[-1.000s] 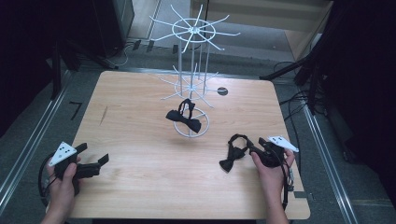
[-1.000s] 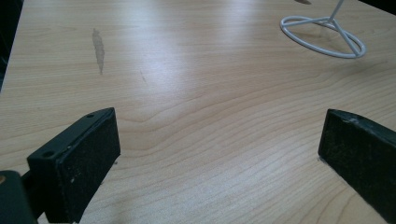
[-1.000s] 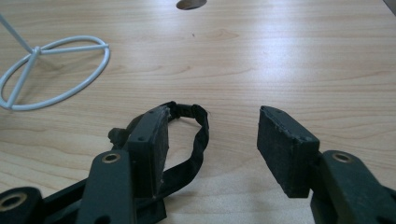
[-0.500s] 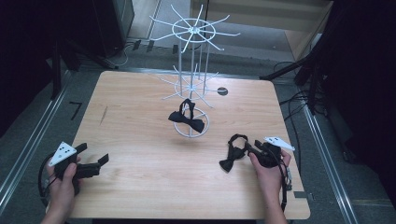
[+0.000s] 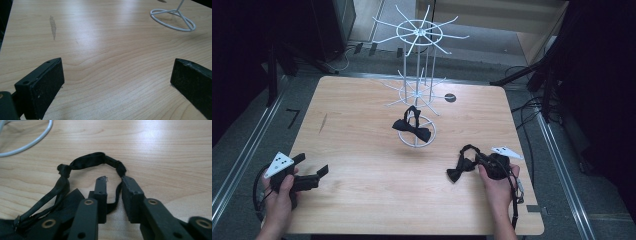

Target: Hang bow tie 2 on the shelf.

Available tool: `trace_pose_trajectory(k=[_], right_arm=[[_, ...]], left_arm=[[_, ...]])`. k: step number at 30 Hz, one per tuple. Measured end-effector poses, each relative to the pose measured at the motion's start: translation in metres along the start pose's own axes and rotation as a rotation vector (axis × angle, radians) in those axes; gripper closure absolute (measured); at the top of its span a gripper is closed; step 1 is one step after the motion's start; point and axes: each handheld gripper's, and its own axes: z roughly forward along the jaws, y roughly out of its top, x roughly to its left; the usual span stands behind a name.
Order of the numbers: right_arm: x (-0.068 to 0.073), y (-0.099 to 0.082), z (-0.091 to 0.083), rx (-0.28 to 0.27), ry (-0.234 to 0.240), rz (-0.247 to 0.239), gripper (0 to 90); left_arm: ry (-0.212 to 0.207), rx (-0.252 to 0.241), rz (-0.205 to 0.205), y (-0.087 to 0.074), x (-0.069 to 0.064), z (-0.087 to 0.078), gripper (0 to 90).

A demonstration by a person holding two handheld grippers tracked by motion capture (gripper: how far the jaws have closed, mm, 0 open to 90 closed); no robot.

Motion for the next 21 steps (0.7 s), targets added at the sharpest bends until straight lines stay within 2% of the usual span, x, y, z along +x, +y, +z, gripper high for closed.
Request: trace_pose_trajectory(k=[5,9,14,21], right_arm=[[0.002,-0.001,0.002,0.027,0.01,-0.009,89.5],[0.005,0.0,0.001,0.021,0.02,-0.019,90.0],[0.011,0.005,-0.005,-0.022,0.018,-0.046,90.0],[0.03,0.015,-0.022,-0.111,0.035,-0.11,90.0]], left_arm=[[0.0,-0.001,-0.001,0.0,0.0,0.0,0.0],[-0.001,-0.001,-0.001,0.0,0.0,0.0,0.0],[-0.002,0.0,0.001,0.0,0.0,0.0,0.0],[-0.002,0.001,0.002,0.0,0.0,0.0,0.0]])
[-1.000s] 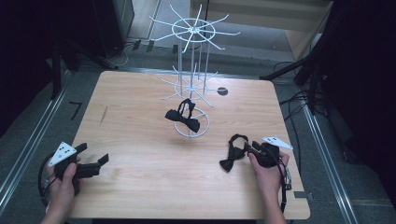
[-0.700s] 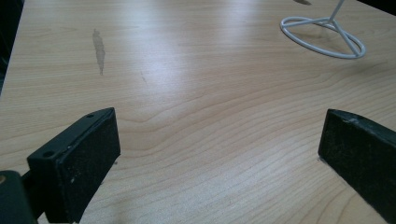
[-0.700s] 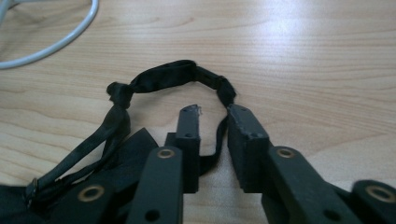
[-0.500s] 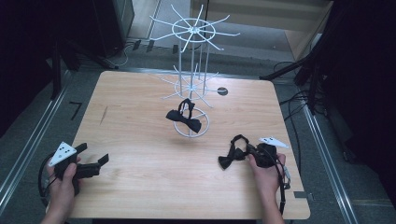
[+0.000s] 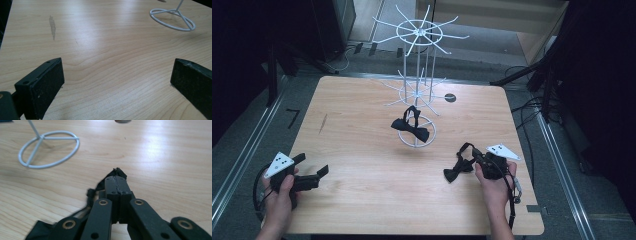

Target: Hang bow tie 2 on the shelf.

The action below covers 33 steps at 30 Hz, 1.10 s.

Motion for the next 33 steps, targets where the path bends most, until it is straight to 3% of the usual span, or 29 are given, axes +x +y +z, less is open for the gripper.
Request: trace_pose_trajectory(k=[19,33], right_arm=[[0.031,0.024,-0.031,-0.153,0.065,-0.119,90.0],[0.049,0.035,-0.041,-0.195,0.104,-0.162,90.0]], left_arm=[[-0.001,0.003,0.003,0.0,0.0,0.0,0.0],[-0.003,0.005,0.007,0.0,0.0,0.0,0.0]])
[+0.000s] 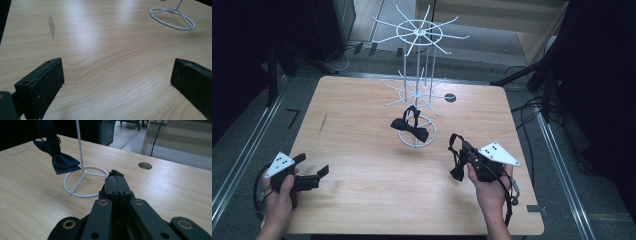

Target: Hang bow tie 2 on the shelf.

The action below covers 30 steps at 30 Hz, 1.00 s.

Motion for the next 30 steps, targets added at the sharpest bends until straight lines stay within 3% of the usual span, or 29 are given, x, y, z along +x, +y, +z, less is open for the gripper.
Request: trace_pose_trajectory(k=[30], right_arm=[[0.024,0.019,0.001,-0.033,0.066,-0.051,90.0]], left_arm=[[-0.006,-0.002,0.004,0.0,0.0,0.001,0.0]])
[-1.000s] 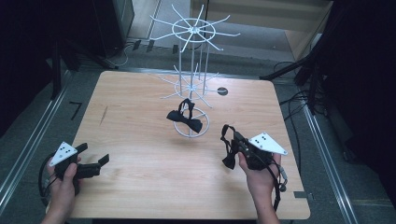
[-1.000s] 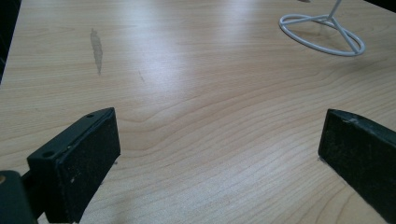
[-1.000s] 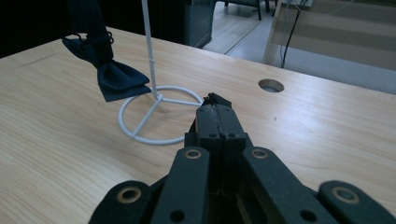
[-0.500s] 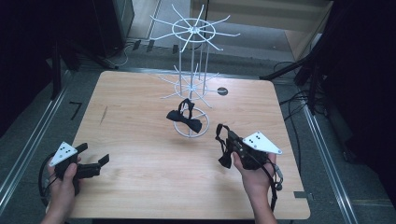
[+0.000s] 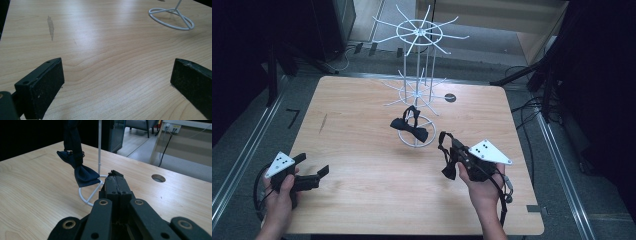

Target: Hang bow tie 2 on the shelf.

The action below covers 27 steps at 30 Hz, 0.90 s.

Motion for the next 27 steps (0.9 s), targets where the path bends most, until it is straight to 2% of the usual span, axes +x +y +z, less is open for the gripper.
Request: trace_pose_trajectory(k=[11,20,27], right_arm=[[0.005,0.008,-0.006,-0.024,0.021,-0.015,90.0],[0.013,0.017,-0.002,-0.035,0.049,-0.03,90.0],[0.015,0.031,0.0,-0.05,0.057,-0.045,90.0]], left_arm=[[0.001,0.002,-0.001,0.0,-0.001,0.0,0.0],[0.0,0.003,0.0,0.0,0.0,0.0,0.0],[-0.003,0.003,-0.003,0.0,0.0,0.0,0.0]])
